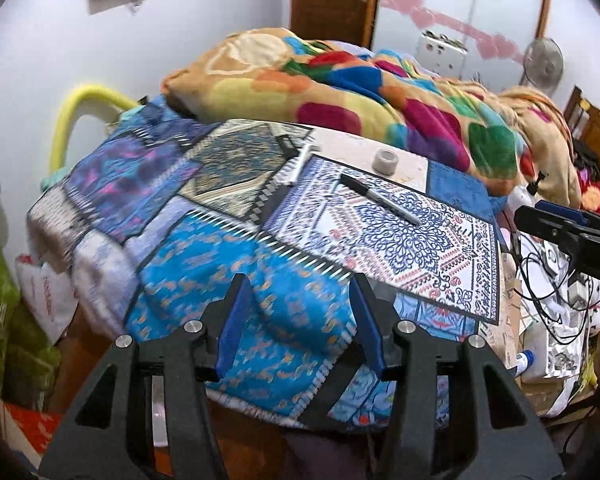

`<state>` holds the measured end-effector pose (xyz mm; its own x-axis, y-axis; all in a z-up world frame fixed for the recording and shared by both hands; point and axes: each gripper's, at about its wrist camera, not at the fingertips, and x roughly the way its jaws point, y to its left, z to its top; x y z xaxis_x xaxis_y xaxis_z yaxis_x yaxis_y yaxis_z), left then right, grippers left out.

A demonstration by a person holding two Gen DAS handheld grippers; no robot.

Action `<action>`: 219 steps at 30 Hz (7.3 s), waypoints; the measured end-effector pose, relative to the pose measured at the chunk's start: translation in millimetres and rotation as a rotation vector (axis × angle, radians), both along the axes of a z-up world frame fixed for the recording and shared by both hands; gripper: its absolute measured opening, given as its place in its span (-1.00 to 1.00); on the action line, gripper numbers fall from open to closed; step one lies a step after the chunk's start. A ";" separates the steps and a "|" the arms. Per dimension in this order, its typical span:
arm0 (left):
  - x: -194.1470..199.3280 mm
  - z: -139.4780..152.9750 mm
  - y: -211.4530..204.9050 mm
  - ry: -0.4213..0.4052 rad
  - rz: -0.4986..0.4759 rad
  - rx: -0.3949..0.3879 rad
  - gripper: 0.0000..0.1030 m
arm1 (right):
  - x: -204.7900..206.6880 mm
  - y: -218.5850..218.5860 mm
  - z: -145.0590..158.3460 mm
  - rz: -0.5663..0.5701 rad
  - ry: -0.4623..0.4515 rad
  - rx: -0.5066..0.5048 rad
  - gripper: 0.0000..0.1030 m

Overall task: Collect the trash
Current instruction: 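Move both open tools back over the bed items, then grasp the white razor with the left tool while the right grasps the black marker, then carry the razor and marker with both tools over the bin, then open both tools to drop the razor and marker into the bin, then move both open tools back over the bed items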

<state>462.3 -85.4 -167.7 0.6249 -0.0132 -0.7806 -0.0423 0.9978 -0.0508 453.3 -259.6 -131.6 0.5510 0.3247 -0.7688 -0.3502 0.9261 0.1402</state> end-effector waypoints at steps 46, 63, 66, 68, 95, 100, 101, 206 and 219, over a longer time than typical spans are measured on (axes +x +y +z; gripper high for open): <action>108.4 -107.7 0.7 0.129 -0.202 -0.010 -0.84 | 65.8 16.1 -121.5 0.151 0.104 -0.117 -0.80; 97.0 -106.0 -29.7 0.197 -0.252 -0.009 -0.80 | 55.5 -4.9 -122.0 0.095 0.181 -0.065 -0.79; 103.9 -106.4 -30.3 0.177 -0.239 -0.014 -0.80 | 60.9 -0.2 -122.5 0.094 0.165 -0.063 -0.78; 107.4 -106.8 -30.8 0.164 -0.230 -0.024 -0.80 | 61.8 4.7 -123.0 0.097 0.142 -0.078 -0.78; 77.9 -96.6 -20.3 0.130 -0.192 -0.090 -0.84 | 54.6 1.1 -122.4 0.063 0.073 -0.081 -0.79; 68.2 -79.8 -10.5 0.107 -0.183 -0.098 -0.84 | 46.9 7.1 -103.0 0.049 0.057 -0.086 -0.79; 63.9 -73.1 -6.8 0.096 -0.179 -0.100 -0.84 | 44.7 9.0 -97.6 0.049 0.052 -0.084 -0.79; -194.6 -41.4 261.5 0.092 0.465 -0.065 -0.01 | -141.3 312.2 -24.8 0.556 0.097 0.000 -0.31; -141.2 23.4 155.0 -0.010 0.262 -0.025 0.12 | -111.6 197.3 18.3 0.344 -0.041 0.031 -0.07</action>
<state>321.1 69.6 -144.3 0.6174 0.1309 -0.7757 -0.2982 0.9514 -0.0768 341.7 -62.2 -113.3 0.4352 0.5201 -0.7349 -0.6473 0.7481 0.1460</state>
